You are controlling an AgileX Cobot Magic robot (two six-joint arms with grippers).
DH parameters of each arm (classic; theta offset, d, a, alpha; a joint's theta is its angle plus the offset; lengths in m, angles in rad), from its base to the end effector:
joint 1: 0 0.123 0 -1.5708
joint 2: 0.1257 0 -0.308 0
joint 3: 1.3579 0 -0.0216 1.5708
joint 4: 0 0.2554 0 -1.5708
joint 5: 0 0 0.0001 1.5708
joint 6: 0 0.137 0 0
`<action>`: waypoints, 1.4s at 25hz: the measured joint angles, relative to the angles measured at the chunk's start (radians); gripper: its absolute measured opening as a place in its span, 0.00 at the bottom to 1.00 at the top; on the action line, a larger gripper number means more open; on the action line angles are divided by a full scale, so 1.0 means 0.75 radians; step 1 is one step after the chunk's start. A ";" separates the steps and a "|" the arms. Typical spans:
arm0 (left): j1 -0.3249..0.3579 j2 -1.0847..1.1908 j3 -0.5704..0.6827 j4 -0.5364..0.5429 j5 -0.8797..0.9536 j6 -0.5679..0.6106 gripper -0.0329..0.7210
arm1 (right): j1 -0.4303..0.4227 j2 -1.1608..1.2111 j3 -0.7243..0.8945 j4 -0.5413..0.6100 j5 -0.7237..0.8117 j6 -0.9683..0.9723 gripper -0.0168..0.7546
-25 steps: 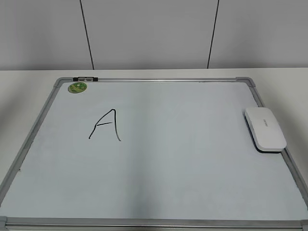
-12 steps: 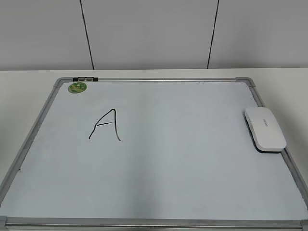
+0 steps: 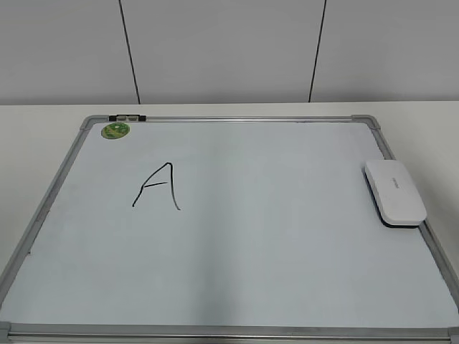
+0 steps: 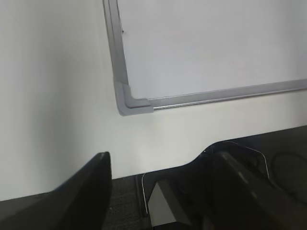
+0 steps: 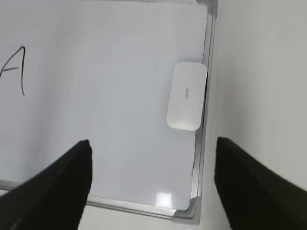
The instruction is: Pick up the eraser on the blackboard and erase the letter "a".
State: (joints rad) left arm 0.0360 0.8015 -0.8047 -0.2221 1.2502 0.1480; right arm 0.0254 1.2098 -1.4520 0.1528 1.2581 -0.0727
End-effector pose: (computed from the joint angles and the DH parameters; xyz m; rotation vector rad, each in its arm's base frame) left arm 0.1229 -0.0242 0.2915 0.1160 2.7000 -0.2527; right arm 0.2438 0.0260 0.4172 -0.1238 2.4882 0.1813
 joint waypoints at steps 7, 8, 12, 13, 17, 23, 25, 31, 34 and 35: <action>0.000 -0.137 0.183 0.019 -0.003 -0.002 0.67 | 0.000 -0.239 0.419 0.024 0.000 0.000 0.78; 0.000 -0.161 0.207 0.022 -0.006 -0.002 0.67 | 0.000 -0.272 0.481 0.027 0.000 0.000 0.78; 0.000 -0.277 0.295 0.054 -0.038 -0.002 0.67 | 0.000 -0.431 0.699 0.027 -0.013 0.000 0.78; 0.000 -0.310 0.312 0.059 -0.048 -0.002 0.67 | 0.000 -0.475 0.742 0.027 -0.029 0.000 0.78; -0.017 -0.398 0.342 0.078 -0.102 -0.002 0.67 | 0.000 -0.648 0.917 0.027 -0.089 -0.003 0.78; -0.052 -0.424 0.379 0.161 -0.187 -0.002 0.67 | 0.009 -0.900 1.116 -0.053 -0.171 -0.054 0.78; -0.052 -0.424 0.385 0.167 -0.203 -0.002 0.67 | 0.009 -0.959 1.160 -0.103 -0.188 -0.054 0.78; -0.052 -0.424 0.385 0.172 -0.212 -0.002 0.67 | 0.009 -0.998 1.274 -0.135 -0.187 0.008 0.78; -0.052 -0.424 0.385 0.172 -0.212 -0.002 0.67 | 0.009 -0.998 1.283 -0.166 -0.187 0.030 0.78; -0.052 -0.424 0.385 0.172 -0.212 -0.002 0.67 | 0.009 -0.998 1.283 -0.187 -0.187 0.041 0.78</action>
State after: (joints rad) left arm -0.0028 0.4834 -0.5158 -0.0929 1.0916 0.1462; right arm 0.0325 0.4612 -0.4896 0.0129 1.1178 -0.0423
